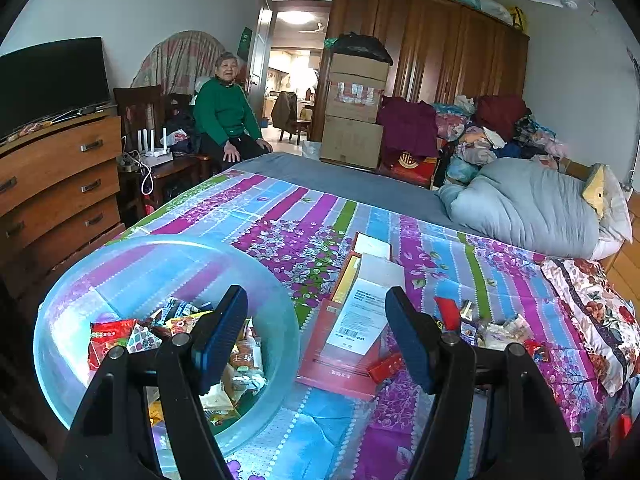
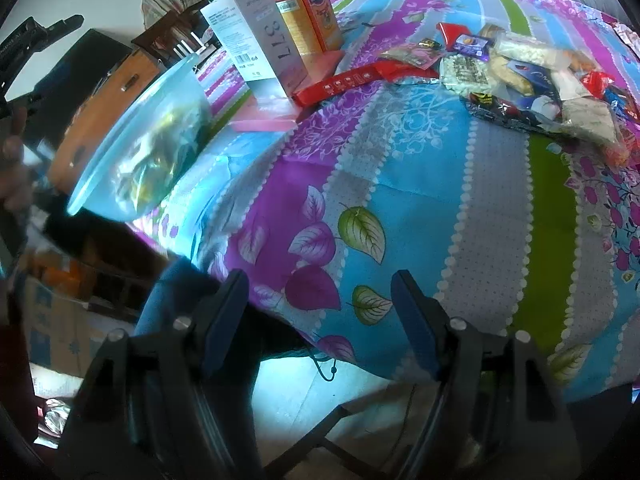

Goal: Organize snacks

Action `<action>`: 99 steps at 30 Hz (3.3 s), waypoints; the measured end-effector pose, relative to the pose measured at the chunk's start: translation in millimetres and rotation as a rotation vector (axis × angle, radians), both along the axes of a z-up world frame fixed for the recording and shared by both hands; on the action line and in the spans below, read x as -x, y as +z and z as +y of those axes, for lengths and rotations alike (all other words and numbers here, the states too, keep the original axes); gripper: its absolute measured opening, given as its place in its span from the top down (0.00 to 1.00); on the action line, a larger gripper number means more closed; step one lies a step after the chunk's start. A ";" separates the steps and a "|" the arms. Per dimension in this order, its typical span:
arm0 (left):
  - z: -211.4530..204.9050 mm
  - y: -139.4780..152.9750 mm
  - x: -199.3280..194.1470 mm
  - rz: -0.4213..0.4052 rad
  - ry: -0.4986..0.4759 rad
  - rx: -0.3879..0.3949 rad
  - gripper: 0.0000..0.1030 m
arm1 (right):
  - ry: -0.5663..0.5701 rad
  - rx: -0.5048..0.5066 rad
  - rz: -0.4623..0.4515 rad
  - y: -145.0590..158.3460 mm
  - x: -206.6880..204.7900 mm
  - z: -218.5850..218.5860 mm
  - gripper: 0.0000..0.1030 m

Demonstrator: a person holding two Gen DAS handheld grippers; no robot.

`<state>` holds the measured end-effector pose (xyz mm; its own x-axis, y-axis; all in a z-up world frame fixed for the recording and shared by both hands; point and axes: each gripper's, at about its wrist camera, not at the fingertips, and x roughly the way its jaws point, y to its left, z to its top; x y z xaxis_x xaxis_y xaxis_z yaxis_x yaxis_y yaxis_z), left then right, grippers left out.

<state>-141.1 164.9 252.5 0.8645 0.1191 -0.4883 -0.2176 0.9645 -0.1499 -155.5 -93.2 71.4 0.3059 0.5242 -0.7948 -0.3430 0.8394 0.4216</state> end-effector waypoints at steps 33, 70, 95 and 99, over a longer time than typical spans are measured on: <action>-11.3 2.7 0.6 0.009 -0.032 0.016 0.29 | -0.005 0.011 0.026 -6.3 11.0 -7.8 0.27; -58.7 -36.8 -7.7 0.094 -0.181 0.022 0.30 | -0.092 0.035 -0.181 55.8 -82.0 -64.7 0.47; -82.2 -121.5 -30.4 0.249 -0.357 0.078 0.29 | 0.268 0.283 -0.011 -37.5 -232.0 23.0 0.48; -71.1 -125.8 -24.6 0.253 -0.349 0.095 0.29 | 0.372 0.364 -0.196 -2.8 -193.7 28.6 0.45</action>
<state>-116.5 93.8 126.7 0.6966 -0.2142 -0.6847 0.0772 0.9712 -0.2253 38.2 -64.6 68.6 0.3130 0.3271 -0.8917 -0.6870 0.7262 0.0252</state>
